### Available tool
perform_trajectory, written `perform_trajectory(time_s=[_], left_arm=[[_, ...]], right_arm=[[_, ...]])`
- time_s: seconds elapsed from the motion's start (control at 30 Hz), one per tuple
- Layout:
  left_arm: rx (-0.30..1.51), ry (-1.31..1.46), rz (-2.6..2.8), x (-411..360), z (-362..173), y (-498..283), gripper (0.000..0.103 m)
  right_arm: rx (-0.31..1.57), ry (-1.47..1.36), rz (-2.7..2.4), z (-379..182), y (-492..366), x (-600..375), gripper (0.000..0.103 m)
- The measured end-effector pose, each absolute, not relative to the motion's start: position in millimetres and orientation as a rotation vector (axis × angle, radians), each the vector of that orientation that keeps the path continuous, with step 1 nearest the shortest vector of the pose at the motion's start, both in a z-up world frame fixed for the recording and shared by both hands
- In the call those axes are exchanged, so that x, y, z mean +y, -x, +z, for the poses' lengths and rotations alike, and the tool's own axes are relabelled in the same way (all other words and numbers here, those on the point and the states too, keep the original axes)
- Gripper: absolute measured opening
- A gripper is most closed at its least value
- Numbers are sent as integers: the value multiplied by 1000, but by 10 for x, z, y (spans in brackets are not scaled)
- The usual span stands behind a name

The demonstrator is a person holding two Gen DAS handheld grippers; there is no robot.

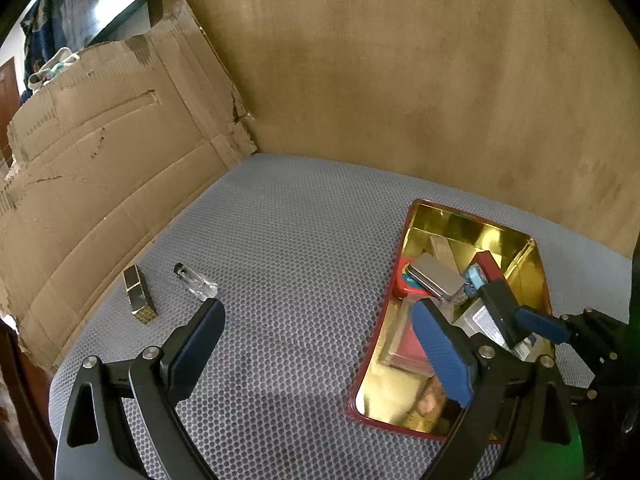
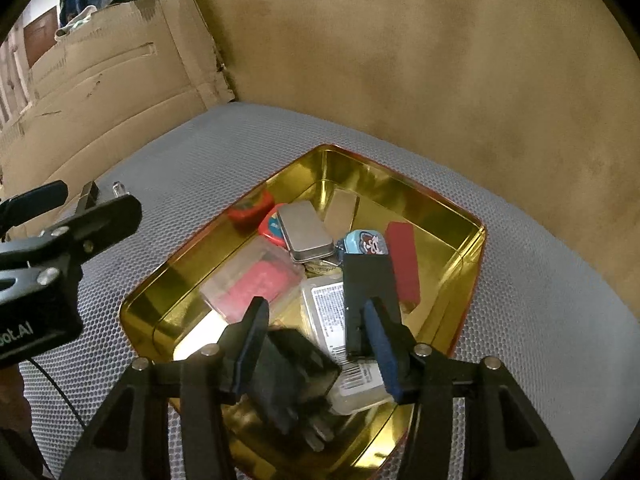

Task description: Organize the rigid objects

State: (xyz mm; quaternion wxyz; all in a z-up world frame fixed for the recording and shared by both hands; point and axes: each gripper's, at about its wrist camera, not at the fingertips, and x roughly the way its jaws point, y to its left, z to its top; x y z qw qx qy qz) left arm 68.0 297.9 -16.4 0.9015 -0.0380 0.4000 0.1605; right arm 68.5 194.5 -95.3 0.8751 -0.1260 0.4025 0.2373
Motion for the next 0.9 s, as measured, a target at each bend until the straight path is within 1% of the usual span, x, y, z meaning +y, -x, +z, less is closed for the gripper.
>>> perform_trajectory(time_s=[0.27, 0.9], left_arm=[[828, 71, 325, 2952, -165, -676, 93], [836, 15, 285, 2734, -184, -684, 93]], right_arm=[[829, 234, 482, -883, -593, 1861, 59], [813, 163, 422, -787, -68, 1478, 63]])
